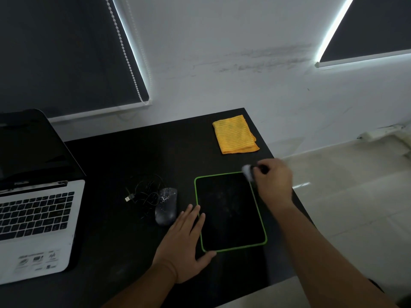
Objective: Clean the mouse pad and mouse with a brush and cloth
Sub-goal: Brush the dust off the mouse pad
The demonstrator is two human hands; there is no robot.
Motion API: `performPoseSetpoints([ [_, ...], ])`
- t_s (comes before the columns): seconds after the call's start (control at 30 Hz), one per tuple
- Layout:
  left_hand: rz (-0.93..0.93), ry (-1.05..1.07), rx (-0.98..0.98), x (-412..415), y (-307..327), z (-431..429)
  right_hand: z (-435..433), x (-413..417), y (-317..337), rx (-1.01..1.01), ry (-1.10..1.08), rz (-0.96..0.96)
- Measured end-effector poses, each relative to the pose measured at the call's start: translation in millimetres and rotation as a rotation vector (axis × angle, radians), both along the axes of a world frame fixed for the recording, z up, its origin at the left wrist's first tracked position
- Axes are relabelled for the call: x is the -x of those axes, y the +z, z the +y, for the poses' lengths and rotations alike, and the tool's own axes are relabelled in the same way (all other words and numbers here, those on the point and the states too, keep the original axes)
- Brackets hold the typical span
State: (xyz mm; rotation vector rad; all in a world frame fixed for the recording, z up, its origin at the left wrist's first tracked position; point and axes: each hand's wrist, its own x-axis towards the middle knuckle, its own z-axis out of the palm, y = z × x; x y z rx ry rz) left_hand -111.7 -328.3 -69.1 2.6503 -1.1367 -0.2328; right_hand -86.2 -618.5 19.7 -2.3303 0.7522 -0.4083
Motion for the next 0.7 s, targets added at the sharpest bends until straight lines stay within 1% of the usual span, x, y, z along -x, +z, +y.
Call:
performPoseSetpoints([
  [0.03,0.004,-0.001,-0.003,0,1,0,8,-2,-3,-0.042,0.122,0.069],
  [0.07,0.009,-0.003,-0.007,0,1,0,12,-1,-8,-0.043,0.202,0.14],
  [0.1,0.014,-0.004,-0.012,-1,3,-1,9,-2,-12,0.01,0.197,0.184],
  [0.17,0.024,0.001,-0.016,0,3,-1,-11,-5,-15,0.215,0.033,0.151],
  [0.2,0.026,0.003,-0.013,0,3,0,-22,-3,-14,0.259,-0.072,0.1],
  [0.23,0.025,0.003,-0.012,0,4,0,-27,-2,-13,0.208,-0.149,0.058],
  [0.27,0.023,0.003,-0.011,0,4,0,-25,-2,-10,0.11,-0.147,0.036],
  [0.3,0.019,0.003,-0.013,0,3,0,-18,-4,-11,-0.014,-0.083,0.047],
  [0.33,0.017,0.004,-0.011,0,2,0,-11,-5,-15,-0.111,0.012,0.102],
  [0.37,0.018,0.006,-0.011,0,2,0,-9,-4,-22,-0.137,0.075,0.162],
  [0.4,0.024,0.007,-0.012,0,1,0,-12,-3,-25,-0.1,0.079,0.18],
  [0.5,0.045,0.004,-0.03,0,3,-1,-43,-1,-17,0.116,-0.192,0.087],
  [0.53,0.052,-0.002,-0.039,0,3,0,-49,1,-15,0.137,-0.252,0.049],
  [0.57,0.054,-0.003,-0.04,0,3,0,-50,1,-14,0.119,-0.247,0.029],
  [0.6,0.054,0.002,-0.035,1,4,-1,-45,-1,-13,0.051,-0.188,0.025],
  [0.67,0.054,0.012,-0.029,1,4,-1,-33,-4,-19,-0.104,-0.035,0.104],
  [0.7,0.056,0.013,-0.029,1,4,-1,-30,-5,-23,-0.08,0.002,0.142],
])
